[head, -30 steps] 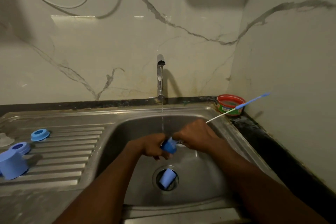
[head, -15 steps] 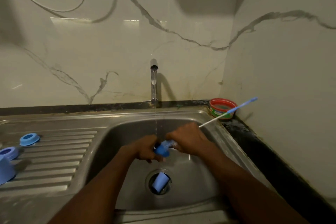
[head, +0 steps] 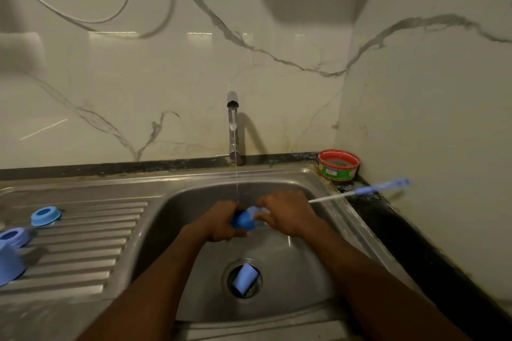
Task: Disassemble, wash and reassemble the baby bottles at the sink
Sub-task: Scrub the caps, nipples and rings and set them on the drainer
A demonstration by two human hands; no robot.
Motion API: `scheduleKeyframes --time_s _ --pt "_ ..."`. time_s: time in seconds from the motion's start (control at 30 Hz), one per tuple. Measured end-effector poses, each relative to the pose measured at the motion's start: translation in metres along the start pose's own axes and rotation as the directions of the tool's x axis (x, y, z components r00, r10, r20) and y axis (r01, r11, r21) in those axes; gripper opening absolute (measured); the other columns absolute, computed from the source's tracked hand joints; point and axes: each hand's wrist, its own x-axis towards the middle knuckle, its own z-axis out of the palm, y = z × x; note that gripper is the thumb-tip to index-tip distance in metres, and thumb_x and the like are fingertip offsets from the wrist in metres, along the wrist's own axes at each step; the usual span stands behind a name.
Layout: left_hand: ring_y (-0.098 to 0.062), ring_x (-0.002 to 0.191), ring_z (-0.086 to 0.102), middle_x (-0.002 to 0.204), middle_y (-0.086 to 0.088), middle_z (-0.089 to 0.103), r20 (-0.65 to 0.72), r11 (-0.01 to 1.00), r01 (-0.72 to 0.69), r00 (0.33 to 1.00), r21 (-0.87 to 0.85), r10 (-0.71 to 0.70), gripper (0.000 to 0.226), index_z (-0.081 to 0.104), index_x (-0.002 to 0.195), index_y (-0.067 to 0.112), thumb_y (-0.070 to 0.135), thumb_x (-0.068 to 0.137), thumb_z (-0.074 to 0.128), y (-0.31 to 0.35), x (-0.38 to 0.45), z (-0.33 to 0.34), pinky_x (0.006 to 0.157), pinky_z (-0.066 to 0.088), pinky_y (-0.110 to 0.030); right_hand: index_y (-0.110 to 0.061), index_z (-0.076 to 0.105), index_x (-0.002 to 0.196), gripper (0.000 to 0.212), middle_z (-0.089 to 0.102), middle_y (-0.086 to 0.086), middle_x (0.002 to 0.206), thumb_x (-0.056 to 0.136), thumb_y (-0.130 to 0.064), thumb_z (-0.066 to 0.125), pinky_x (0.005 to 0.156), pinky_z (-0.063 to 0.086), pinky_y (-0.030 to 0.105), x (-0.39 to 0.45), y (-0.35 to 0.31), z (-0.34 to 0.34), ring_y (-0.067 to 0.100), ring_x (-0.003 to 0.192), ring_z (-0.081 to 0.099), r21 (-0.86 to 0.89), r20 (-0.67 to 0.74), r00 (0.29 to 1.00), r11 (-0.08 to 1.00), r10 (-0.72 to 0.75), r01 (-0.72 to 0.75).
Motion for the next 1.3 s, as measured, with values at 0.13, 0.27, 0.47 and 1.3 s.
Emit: scheduleKeyframes --time_s 0.13,0.27,0.47,1.3 --pt "-0.018 0.124 0.053 0.138 -0.002 0.054 -0.296 0.995 -0.041 0.953 0.095 0.067 0.056 0.055 0.136 0.022 0.026 0.086 0.079 -0.001 0.009 -0.002 0.109 0.041 -0.031 -0.011 0.056 0.107 0.038 0.068 0.005 0.067 0.104 -0.048 0.047 0.049 0.044 0.021 0.014 -0.005 0.014 0.010 0.042 0.054 0.602 0.553 0.744 0.437 0.375 -0.668" --pt "-0.019 0.114 0.057 0.138 -0.005 0.043 -0.373 0.975 0.218 0.909 0.043 -0.187 0.051 0.058 0.130 0.021 0.020 0.084 0.080 -0.008 0.013 -0.001 0.106 0.048 -0.035 -0.014 0.066 0.123 0.030 0.069 0.006 0.117 0.101 -0.033 0.055 0.086 0.052 0.032 0.001 0.012 -0.005 0.022 0.102 0.067 -0.063 0.222 0.883 0.910 0.413 -0.410" --pt "-0.020 0.117 0.058 0.134 -0.003 0.055 -0.326 0.949 0.236 0.932 0.208 -0.160 0.053 0.056 0.130 0.023 0.024 0.083 0.081 -0.005 0.016 0.002 0.098 0.052 -0.037 -0.013 0.068 0.113 0.030 0.072 0.002 0.095 0.100 -0.037 0.056 0.068 0.048 0.027 -0.010 0.016 -0.002 0.011 0.063 0.061 -0.065 0.412 0.825 0.916 0.386 -0.396" --pt "-0.017 0.114 0.056 0.129 -0.005 0.057 -0.452 0.986 0.136 0.877 -0.093 -0.164 0.054 0.052 0.132 0.021 0.045 0.088 0.074 -0.012 0.031 0.020 0.094 0.047 -0.029 -0.021 0.061 0.110 0.031 0.072 0.001 0.083 0.100 -0.049 0.052 0.057 0.051 0.024 0.013 0.013 0.033 0.013 0.067 0.070 0.149 0.331 0.909 0.936 0.255 -0.318"
